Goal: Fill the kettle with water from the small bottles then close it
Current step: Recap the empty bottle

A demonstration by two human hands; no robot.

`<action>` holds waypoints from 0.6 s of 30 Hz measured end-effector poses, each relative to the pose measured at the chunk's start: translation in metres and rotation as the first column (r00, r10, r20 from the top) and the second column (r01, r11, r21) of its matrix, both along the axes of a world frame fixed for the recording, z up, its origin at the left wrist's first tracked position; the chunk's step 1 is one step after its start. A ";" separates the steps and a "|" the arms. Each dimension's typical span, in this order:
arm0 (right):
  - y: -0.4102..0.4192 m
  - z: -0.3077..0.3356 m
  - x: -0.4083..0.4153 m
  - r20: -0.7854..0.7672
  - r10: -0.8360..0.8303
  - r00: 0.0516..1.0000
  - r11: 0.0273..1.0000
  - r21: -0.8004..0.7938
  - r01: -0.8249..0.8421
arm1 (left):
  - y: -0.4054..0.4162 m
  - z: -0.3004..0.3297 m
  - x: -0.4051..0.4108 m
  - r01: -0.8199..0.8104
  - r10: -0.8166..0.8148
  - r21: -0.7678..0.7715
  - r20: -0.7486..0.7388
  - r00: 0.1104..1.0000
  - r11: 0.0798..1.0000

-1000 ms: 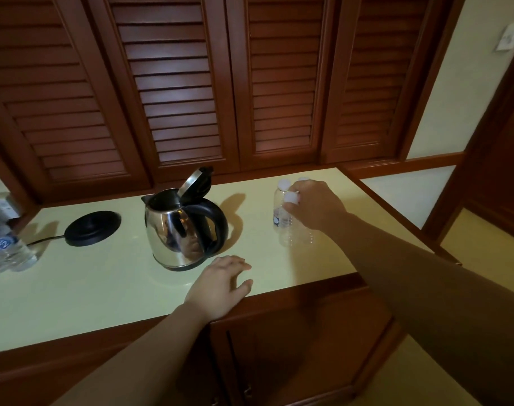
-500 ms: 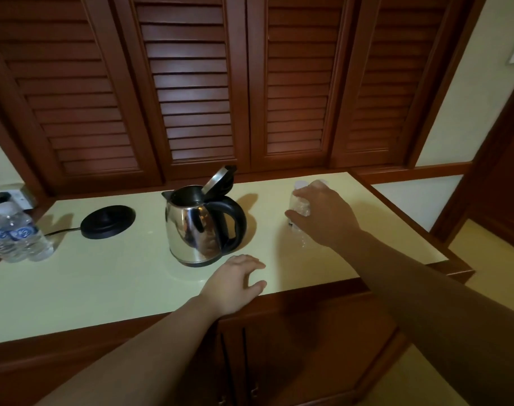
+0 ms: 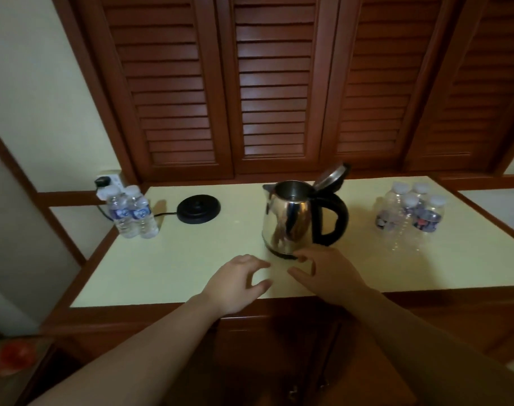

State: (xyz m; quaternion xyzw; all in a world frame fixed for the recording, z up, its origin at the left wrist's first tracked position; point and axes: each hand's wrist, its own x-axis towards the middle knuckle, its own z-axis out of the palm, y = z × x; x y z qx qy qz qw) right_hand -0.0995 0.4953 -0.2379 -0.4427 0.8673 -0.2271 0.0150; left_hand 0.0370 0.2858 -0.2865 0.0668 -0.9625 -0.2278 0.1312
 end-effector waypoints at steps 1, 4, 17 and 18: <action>-0.010 -0.002 0.007 0.018 0.001 1.000 1.000 -0.001 -0.001 | -0.013 0.000 0.010 -0.018 0.018 0.002 0.002 1.000 1.000; -0.042 -0.010 0.029 0.092 0.006 0.996 1.000 0.004 -0.007 | -0.056 -0.002 0.041 -0.079 0.079 0.012 -0.004 0.997 0.997; -0.132 -0.046 0.067 0.081 0.001 0.997 0.981 0.193 -0.017 | -0.206 0.012 0.116 -0.537 0.586 0.351 -0.043 0.809 0.767; -0.131 -0.047 0.066 0.087 -0.001 0.996 0.981 0.195 -0.016 | -0.214 0.014 0.114 -0.559 0.612 0.366 -0.038 0.790 0.744</action>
